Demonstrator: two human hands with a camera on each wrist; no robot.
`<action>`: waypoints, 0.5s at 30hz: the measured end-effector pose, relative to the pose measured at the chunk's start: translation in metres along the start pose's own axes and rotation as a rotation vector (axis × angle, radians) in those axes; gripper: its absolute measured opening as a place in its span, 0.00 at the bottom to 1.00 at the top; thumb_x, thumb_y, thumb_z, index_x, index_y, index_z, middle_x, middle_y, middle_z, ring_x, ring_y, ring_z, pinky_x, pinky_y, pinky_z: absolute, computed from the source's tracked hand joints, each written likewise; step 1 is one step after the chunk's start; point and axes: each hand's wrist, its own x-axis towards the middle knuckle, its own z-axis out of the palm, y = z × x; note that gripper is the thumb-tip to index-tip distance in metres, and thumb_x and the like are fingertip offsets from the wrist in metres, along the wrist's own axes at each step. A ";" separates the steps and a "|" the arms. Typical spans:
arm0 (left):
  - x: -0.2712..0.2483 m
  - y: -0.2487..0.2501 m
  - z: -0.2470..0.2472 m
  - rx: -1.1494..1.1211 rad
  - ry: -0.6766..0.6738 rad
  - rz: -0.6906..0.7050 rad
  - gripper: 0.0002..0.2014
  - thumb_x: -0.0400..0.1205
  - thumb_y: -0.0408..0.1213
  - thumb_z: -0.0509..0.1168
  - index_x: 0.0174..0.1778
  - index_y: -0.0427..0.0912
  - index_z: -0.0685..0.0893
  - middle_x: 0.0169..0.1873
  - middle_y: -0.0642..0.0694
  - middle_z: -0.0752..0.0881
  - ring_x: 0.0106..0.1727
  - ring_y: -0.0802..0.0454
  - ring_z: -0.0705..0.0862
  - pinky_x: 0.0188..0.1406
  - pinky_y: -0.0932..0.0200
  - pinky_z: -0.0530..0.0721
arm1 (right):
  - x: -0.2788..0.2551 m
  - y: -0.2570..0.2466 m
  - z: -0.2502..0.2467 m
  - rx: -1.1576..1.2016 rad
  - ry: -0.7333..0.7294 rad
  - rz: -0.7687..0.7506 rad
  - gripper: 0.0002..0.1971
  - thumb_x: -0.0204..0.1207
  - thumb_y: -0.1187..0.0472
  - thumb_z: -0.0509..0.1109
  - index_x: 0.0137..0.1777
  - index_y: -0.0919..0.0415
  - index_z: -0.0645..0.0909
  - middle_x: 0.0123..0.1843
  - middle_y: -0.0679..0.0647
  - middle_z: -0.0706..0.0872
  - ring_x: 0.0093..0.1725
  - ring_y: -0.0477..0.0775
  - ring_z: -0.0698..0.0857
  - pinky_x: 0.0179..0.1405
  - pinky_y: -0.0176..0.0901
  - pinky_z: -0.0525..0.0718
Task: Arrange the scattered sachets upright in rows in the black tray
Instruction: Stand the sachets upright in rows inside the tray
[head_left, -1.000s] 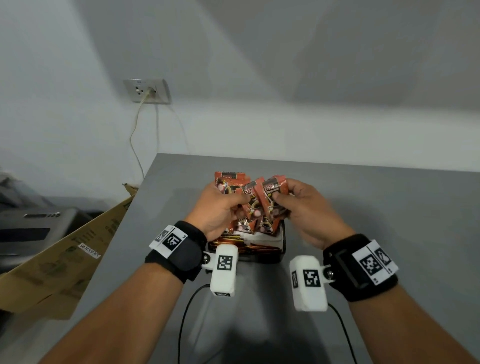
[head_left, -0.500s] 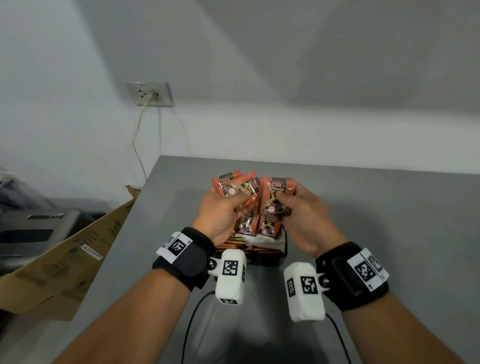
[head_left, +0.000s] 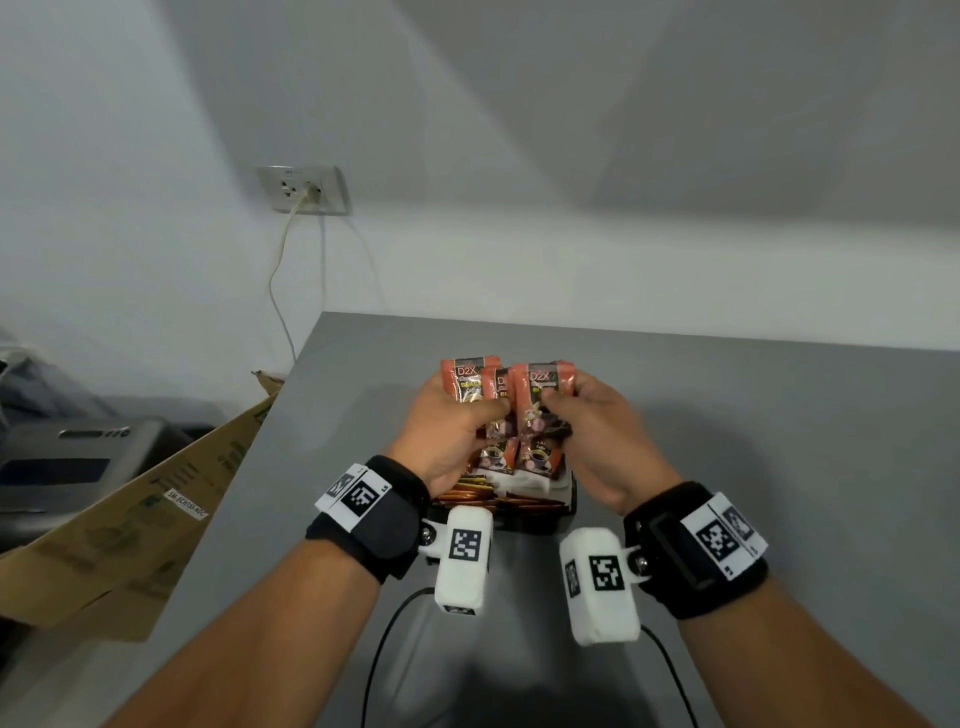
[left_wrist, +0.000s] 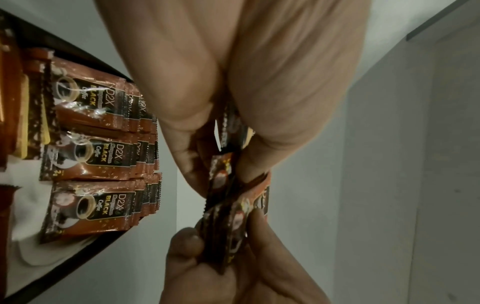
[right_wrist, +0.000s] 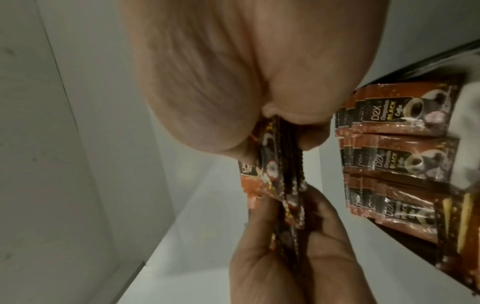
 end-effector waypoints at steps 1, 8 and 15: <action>0.000 0.000 0.002 0.002 -0.019 -0.004 0.21 0.79 0.16 0.66 0.69 0.27 0.77 0.58 0.30 0.88 0.56 0.36 0.90 0.49 0.46 0.90 | 0.000 0.002 0.004 -0.022 0.011 0.008 0.12 0.88 0.68 0.60 0.58 0.61 0.86 0.52 0.62 0.93 0.52 0.62 0.90 0.56 0.60 0.89; -0.003 0.003 0.000 -0.166 -0.083 -0.077 0.18 0.90 0.49 0.58 0.75 0.53 0.78 0.65 0.37 0.86 0.64 0.32 0.86 0.57 0.34 0.86 | 0.001 -0.006 0.001 0.280 0.091 0.014 0.14 0.84 0.73 0.59 0.60 0.73 0.85 0.55 0.70 0.90 0.53 0.67 0.88 0.64 0.66 0.85; -0.006 -0.004 0.017 -0.179 -0.137 -0.126 0.20 0.90 0.43 0.59 0.75 0.37 0.77 0.65 0.32 0.85 0.64 0.39 0.86 0.51 0.48 0.88 | -0.009 -0.001 0.024 -0.226 0.010 -0.173 0.18 0.82 0.71 0.61 0.53 0.53 0.91 0.44 0.50 0.94 0.45 0.53 0.92 0.42 0.44 0.90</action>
